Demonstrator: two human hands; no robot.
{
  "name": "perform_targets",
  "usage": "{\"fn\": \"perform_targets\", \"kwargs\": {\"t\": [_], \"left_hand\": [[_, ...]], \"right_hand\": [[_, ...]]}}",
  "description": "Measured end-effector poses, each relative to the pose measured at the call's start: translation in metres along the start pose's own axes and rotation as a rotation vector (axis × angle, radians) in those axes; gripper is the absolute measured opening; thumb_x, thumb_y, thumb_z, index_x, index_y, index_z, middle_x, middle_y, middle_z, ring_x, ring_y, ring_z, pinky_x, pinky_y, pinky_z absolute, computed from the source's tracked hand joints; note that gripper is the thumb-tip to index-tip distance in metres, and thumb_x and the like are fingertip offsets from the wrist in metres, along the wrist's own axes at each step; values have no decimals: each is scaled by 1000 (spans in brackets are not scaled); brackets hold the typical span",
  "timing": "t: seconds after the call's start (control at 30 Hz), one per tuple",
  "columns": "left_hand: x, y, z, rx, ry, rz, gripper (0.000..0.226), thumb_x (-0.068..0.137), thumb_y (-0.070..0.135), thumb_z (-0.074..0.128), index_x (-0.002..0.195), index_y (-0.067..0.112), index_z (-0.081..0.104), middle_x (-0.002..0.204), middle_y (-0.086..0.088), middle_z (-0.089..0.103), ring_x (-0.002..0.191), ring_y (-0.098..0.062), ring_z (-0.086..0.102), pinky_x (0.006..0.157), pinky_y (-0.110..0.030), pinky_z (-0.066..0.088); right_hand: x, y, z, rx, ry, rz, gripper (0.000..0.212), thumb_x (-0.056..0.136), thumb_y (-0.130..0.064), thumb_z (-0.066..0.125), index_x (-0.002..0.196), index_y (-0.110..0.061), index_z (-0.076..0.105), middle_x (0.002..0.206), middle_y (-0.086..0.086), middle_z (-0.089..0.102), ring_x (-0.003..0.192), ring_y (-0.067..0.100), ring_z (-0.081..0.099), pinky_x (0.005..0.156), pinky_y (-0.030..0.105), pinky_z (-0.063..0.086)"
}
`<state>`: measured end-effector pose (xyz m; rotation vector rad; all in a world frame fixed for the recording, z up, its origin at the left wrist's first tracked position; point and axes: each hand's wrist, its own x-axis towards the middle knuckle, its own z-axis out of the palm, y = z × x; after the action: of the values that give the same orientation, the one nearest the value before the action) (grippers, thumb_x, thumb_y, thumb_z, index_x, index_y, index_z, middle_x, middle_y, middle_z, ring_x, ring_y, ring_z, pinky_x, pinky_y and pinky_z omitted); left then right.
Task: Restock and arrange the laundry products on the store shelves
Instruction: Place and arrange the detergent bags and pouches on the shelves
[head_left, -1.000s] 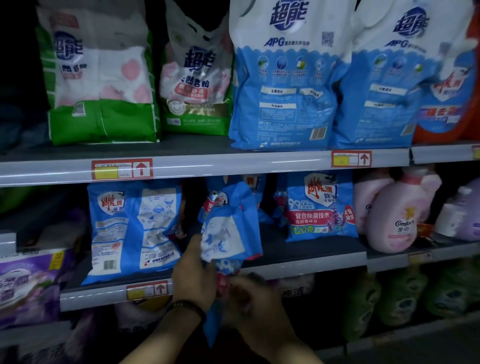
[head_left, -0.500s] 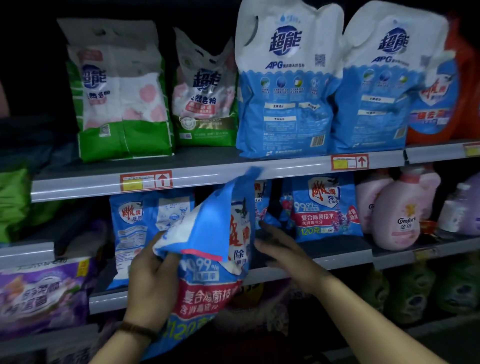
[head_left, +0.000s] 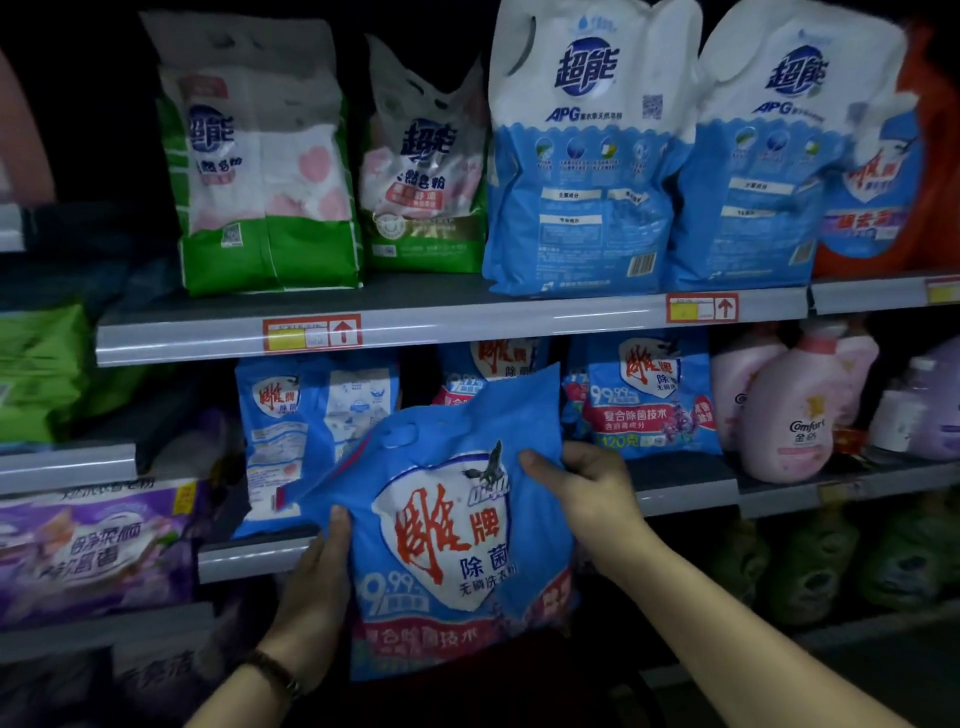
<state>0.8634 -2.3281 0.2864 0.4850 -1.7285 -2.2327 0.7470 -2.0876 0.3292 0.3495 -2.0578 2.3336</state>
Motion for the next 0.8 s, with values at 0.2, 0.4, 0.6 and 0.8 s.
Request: {"fn": "perform_targets", "kwargs": {"t": [0.2, 0.4, 0.6, 0.8], "left_hand": [[14, 33, 23, 232, 118, 228, 45, 107, 46, 50, 104, 9, 75, 96, 3, 77, 89, -12, 74, 75, -20, 55], [18, 10, 27, -158, -94, 93, 59, 96, 67, 55, 132, 22, 67, 127, -13, 74, 114, -32, 73, 101, -59, 56], [-2, -63, 51, -60, -185, 93, 80, 63, 45, 98, 134, 20, 68, 134, -14, 71, 120, -36, 70, 99, -51, 58], [3, -77, 74, -69, -140, 24, 41, 87, 10, 74, 126, 19, 68, 117, -4, 79, 102, -26, 78, 83, -41, 65]], "right_hand": [[-8, -29, -17, 33, 205, -43, 38, 90, -21, 83, 80, 12, 66, 76, 30, 71, 59, 42, 65, 57, 48, 56], [-21, -42, -8, 190, 184, 0, 11, 91, -14, 80, 82, -8, 83, 90, 14, 82, 86, 37, 79, 77, 52, 66], [-4, -37, -7, 231, 277, 156, 14, 85, -17, 88, 74, -14, 79, 86, 8, 82, 88, 36, 79, 88, 58, 63], [13, -27, -29, 250, 261, 318, 31, 86, -25, 87, 108, -5, 77, 100, 17, 81, 88, 40, 79, 86, 59, 62]]}}
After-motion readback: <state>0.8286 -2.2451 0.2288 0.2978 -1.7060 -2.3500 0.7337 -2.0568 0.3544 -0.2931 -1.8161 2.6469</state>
